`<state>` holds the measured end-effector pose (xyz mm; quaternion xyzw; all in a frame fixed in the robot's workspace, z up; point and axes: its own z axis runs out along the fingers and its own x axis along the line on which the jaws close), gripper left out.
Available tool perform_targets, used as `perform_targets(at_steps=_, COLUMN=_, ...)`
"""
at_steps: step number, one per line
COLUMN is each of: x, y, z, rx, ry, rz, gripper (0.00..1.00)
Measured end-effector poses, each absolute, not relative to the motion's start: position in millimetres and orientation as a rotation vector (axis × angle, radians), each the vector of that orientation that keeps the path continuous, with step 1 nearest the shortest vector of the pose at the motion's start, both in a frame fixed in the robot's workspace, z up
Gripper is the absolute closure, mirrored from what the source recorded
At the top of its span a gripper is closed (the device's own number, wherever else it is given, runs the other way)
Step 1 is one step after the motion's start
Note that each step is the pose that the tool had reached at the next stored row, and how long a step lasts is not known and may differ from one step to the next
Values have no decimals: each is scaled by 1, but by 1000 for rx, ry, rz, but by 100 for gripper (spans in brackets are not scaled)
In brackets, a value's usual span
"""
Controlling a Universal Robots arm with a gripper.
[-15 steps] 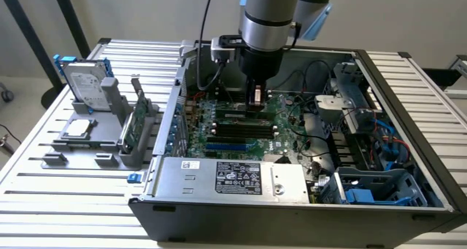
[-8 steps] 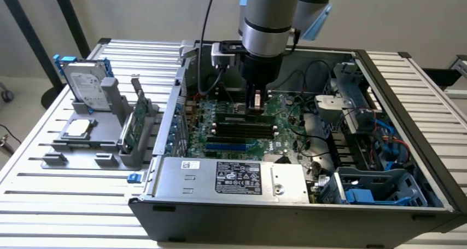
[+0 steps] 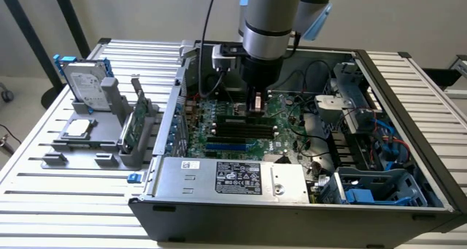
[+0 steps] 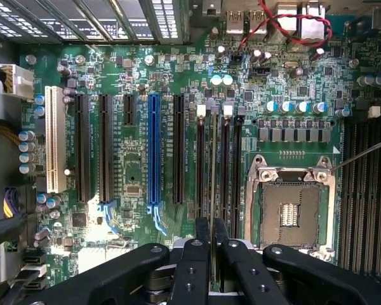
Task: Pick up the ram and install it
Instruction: 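Insert the ram into the slot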
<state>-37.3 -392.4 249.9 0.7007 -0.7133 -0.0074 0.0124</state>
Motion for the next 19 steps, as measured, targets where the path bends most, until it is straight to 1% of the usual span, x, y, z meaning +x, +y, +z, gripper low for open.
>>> perform_targets(at_steps=19, x=-37, y=-398, z=241, rx=2198, ry=-2209, rz=-22, gripper=86)
